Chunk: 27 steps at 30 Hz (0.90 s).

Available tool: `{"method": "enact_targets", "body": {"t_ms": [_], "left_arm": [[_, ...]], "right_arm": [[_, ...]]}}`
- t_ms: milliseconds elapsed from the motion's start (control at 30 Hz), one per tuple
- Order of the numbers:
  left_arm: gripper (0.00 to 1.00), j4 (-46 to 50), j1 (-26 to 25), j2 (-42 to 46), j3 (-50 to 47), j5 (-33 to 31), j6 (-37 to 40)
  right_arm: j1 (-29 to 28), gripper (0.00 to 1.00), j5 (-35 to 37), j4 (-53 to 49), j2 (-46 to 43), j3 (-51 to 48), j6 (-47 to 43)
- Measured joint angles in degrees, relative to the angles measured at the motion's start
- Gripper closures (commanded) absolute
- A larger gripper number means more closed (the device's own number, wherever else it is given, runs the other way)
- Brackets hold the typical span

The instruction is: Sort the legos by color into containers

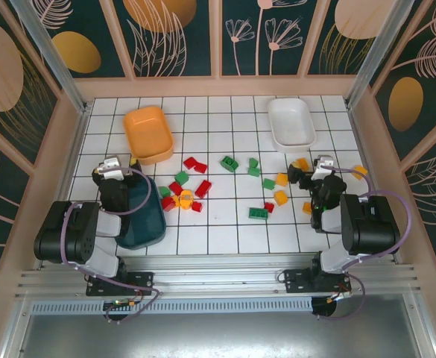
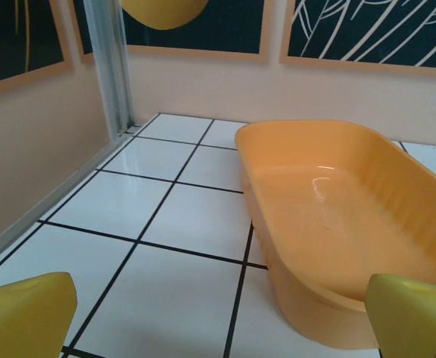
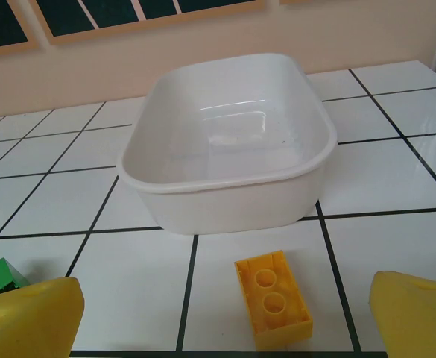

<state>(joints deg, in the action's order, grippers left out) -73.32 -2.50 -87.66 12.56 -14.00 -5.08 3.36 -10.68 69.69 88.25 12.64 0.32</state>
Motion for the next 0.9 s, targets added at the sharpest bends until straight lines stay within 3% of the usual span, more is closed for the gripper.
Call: {"method": "enact_targets", "body": {"t_ms": [900], "left_arm": [[0.01, 0.1, 0.0, 0.0, 0.0, 0.7, 0.2]], "right_arm": [[0.3, 0.01, -0.4, 0.0, 0.0, 0.0, 0.0]]}}
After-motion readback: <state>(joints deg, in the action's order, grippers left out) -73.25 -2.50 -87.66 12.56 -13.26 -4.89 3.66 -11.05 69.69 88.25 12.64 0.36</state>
